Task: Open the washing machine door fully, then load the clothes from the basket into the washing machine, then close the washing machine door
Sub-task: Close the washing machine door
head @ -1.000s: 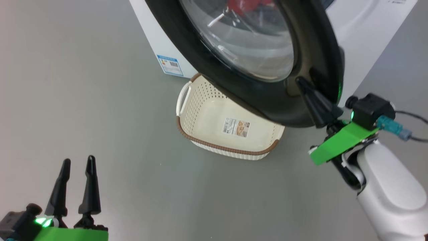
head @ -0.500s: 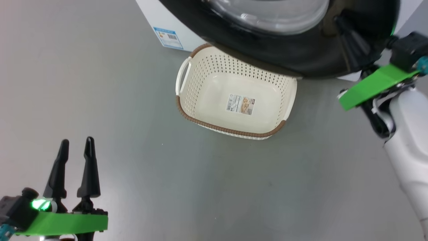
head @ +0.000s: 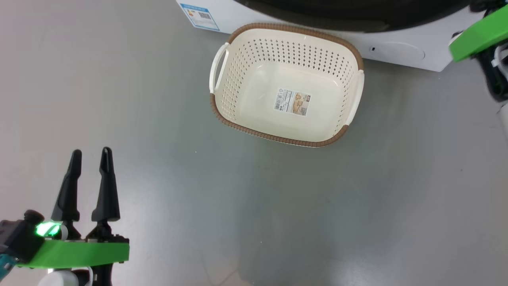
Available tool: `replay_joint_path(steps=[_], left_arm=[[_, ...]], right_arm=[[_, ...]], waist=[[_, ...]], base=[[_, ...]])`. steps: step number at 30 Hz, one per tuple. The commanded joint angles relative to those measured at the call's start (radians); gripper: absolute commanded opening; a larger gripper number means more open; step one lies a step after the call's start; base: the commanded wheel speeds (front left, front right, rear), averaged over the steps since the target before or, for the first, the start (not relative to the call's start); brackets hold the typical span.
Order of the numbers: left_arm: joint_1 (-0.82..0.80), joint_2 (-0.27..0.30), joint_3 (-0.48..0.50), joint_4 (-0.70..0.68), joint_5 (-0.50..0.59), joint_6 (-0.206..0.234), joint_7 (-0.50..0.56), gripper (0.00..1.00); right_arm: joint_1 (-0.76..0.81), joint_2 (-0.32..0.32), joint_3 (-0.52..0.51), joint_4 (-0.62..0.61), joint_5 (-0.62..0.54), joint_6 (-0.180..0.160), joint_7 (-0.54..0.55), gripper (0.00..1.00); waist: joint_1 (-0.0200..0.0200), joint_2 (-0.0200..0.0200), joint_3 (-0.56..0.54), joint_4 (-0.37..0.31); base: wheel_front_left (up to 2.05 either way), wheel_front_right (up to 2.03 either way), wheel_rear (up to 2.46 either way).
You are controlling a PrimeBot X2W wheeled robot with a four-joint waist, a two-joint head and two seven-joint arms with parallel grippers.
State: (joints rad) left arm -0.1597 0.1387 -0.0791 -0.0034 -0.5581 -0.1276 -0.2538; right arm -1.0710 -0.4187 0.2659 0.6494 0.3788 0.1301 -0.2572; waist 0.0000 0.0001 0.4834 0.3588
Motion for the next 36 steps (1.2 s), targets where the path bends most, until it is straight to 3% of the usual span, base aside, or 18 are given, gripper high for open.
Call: replay_joint_path(steps=[1, 10, 23, 24, 25, 28, 29, 36], left_arm=[[-0.022, 0.028, 0.033, -0.024, -0.009, -0.003, -0.008, 1.00], [-0.024, 0.031, 0.033, -0.019, -0.007, -0.003, -0.008, 1.00], [-0.012, 0.043, 0.029, -0.012, 0.004, -0.003, -0.008, 1.00], [-0.010, 0.044, 0.029, -0.011, 0.005, -0.003, -0.008, 1.00], [-0.008, 0.045, 0.028, -0.009, 0.006, -0.003, -0.008, 1.00], [-0.001, 0.048, 0.025, -0.004, 0.008, -0.003, -0.008, 1.00], [0.001, 0.049, 0.025, -0.003, 0.009, -0.003, -0.008, 1.00], [0.023, 0.064, 0.025, -0.001, 0.020, -0.003, -0.008, 1.00]], right_arm=[[-0.032, -0.008, -0.012, -0.006, -0.010, 0.001, -0.005, 0.00], [-0.106, 0.008, -0.089, 0.073, -0.084, 0.001, -0.005, 0.00], [-0.029, 0.049, -0.085, 0.062, -0.084, 0.001, -0.005, 0.00], [-0.017, 0.053, -0.076, 0.056, -0.078, 0.001, -0.005, 0.04], [-0.004, 0.056, -0.066, 0.047, -0.070, 0.001, -0.005, 0.20], [0.045, 0.060, -0.048, 0.013, -0.049, 0.001, -0.005, 0.51], [0.064, 0.062, -0.044, -0.001, -0.043, 0.001, -0.005, 1.00], [0.223, 0.085, -0.038, -0.103, -0.020, 0.001, -0.005, 1.00]], waist=[[0.0000, -0.0001, 0.008, 0.005], [0.0000, -0.0001, 0.008, 0.007], [0.0000, -0.0001, -0.043, -0.017], [0.0000, -0.0001, -0.051, -0.021], [0.0000, -0.0001, -0.059, -0.024], [0.0000, -0.0001, -0.089, -0.036], [0.0000, -0.0001, -0.100, -0.040], [0.0000, -0.0001, -0.182, -0.081]], base=[[0.00, 0.00, 0.00], [0.00, 0.00, 0.00], [0.00, 0.00, 0.00], [0.00, 0.00, 0.00], [0.00, 0.00, 0.00], [0.00, 0.00, 0.00], [0.00, 0.00, 0.00], [0.00, 0.00, 0.00]])
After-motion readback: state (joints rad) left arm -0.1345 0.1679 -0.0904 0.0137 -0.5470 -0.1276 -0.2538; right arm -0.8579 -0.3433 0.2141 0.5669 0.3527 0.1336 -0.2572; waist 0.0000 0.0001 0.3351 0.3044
